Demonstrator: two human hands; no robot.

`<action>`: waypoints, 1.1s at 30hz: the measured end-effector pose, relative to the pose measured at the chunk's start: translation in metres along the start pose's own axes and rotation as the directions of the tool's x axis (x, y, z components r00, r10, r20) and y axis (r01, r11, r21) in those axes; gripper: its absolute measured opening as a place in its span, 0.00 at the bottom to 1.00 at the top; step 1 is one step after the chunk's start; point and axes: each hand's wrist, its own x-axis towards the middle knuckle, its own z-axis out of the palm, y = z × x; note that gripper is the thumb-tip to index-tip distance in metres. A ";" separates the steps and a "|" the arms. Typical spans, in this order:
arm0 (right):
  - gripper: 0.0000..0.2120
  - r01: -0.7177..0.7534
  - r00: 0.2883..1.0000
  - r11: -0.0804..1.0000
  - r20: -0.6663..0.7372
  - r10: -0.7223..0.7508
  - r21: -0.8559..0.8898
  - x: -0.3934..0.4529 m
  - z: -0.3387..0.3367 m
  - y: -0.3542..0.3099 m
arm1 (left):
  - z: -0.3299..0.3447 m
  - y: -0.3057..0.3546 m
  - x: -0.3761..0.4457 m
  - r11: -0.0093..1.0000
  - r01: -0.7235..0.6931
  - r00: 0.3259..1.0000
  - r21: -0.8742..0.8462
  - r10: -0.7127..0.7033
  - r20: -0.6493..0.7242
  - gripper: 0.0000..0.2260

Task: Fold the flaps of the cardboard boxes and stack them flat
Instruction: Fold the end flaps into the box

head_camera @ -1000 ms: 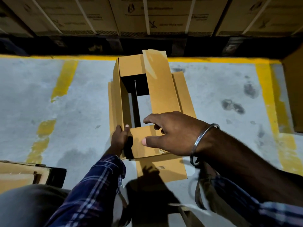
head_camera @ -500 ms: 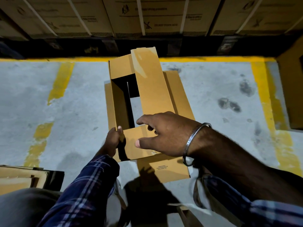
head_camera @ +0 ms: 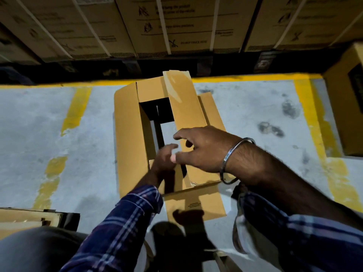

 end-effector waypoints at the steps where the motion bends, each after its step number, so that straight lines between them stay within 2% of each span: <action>1: 0.28 -0.026 1.000 1.000 -0.018 0.026 -0.013 0.000 -0.004 0.006 | 0.005 0.011 -0.004 0.990 -0.007 1.000 -0.144 0.010 0.017 0.14; 2: 0.29 -0.059 0.998 0.998 -0.030 0.058 -0.028 0.001 -0.007 0.013 | 0.008 0.022 -0.008 0.966 -0.004 0.999 -0.260 0.015 0.041 0.16; 4: 0.29 -0.135 0.991 0.989 -0.034 0.133 -0.056 0.000 -0.012 0.029 | 0.011 0.048 -0.016 0.872 0.022 0.997 -0.490 0.015 0.071 0.08; 5: 0.29 -0.171 0.985 0.983 -0.031 0.170 -0.065 -0.001 -0.013 0.035 | 0.011 0.055 -0.017 0.829 0.017 0.996 -0.559 0.037 0.086 0.07; 8: 0.26 -0.237 0.972 0.967 -0.032 0.235 -0.097 0.000 -0.004 0.047 | 0.018 0.071 -0.022 0.798 -0.009 0.977 -0.602 0.134 0.164 0.16; 10: 0.20 -0.231 0.973 0.964 -0.043 0.227 -0.130 0.004 0.008 0.050 | 0.027 0.075 -0.022 0.828 -0.089 0.950 -0.554 0.237 0.202 0.20; 13: 0.16 -0.226 0.973 0.963 -0.074 0.217 -0.149 0.015 0.025 0.055 | 0.043 0.080 -0.030 0.869 -0.175 0.909 -0.462 0.323 0.263 0.17; 16: 0.18 -0.233 0.965 0.972 -0.128 0.227 -0.031 0.035 0.038 0.060 | 0.054 0.082 -0.036 0.896 -0.323 0.878 -0.305 0.404 0.256 0.29; 19: 0.20 -0.284 0.948 0.959 -0.149 0.280 -0.003 0.071 0.042 0.081 | 0.057 0.071 -0.029 0.878 -0.475 0.835 -0.054 0.470 0.286 0.30; 21: 0.26 -0.331 0.925 0.943 -0.207 0.318 -0.029 0.094 0.045 0.109 | 0.055 0.057 -0.023 0.838 -0.533 0.809 0.117 0.464 0.362 0.31; 23: 0.32 -0.369 0.886 0.928 -0.318 0.338 -0.042 0.112 0.051 0.140 | 0.050 0.041 -0.020 0.811 -0.492 0.843 0.317 0.355 0.403 0.35; 26: 0.39 -0.472 0.817 0.881 -0.384 0.429 -0.020 0.128 0.061 0.176 | 0.039 0.016 -0.016 0.837 -0.295 0.944 0.461 0.180 0.276 0.44; 29: 0.43 -0.558 0.768 0.824 -0.312 0.559 0.103 0.147 0.070 0.192 | 0.033 -0.009 -0.015 0.874 -0.183 0.968 0.449 0.080 0.239 0.48; 33: 0.33 -0.593 0.776 0.780 -0.117 0.620 0.201 0.171 0.076 0.198 | 0.040 -0.027 -0.016 0.907 -0.166 0.964 0.388 0.066 0.257 0.55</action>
